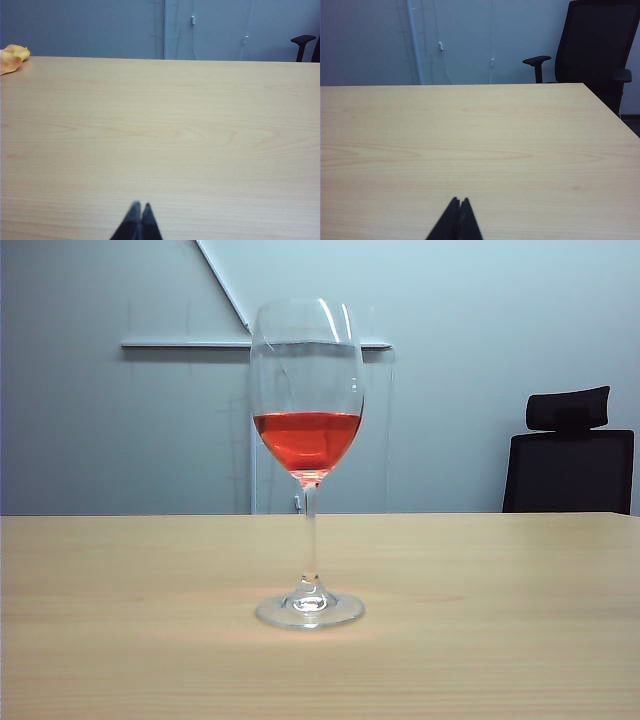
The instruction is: Gently pick up the goblet, rotate it counterclockwise for two full turns (viewing from above), and then place it back on the table.
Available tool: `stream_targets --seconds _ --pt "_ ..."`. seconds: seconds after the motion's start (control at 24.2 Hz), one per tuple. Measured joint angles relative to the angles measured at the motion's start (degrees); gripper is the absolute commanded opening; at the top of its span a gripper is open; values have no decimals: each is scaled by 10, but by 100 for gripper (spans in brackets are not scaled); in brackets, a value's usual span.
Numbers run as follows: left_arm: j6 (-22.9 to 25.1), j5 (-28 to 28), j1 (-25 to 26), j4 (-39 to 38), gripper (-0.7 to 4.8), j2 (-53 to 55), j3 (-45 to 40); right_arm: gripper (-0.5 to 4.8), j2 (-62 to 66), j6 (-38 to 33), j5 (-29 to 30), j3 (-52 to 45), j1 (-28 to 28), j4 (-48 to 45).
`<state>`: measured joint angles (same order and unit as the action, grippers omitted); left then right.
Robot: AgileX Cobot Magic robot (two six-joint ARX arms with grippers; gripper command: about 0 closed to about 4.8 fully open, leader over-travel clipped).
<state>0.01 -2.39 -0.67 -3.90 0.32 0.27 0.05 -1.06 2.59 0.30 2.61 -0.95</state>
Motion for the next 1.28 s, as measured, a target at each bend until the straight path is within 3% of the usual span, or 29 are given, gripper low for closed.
stream_targets --seconds 0.5,0.62,0.74,0.87,0.95,1.03,1.16,1.2,1.28 --pt "0 0 -2 0 -5 0 0 -8 0 -1 2 0 0 0" --pt "0 -7 -30 0 -5 0 0 -8 0 -38 26 0 0 0" --pt "0 -9 -129 0 -5 0 0 -9 0 -105 68 0 0 -20" --pt "0 -13 -207 0 -5 0 0 -9 0 -116 99 1 -3 -48" --pt "0 -12 -311 0 -5 0 0 -9 7 -127 128 33 -4 -50" --pt "0 -9 -376 0 -5 0 0 -9 26 -131 152 64 -5 -53" --pt "0 -9 -409 0 -5 0 0 -7 95 -132 226 113 -4 -51" --pt "0 -5 -409 0 -5 0 0 13 145 -120 280 130 -5 -52" --pt "0 -4 -409 0 -5 0 0 183 249 -85 365 141 -14 -46"
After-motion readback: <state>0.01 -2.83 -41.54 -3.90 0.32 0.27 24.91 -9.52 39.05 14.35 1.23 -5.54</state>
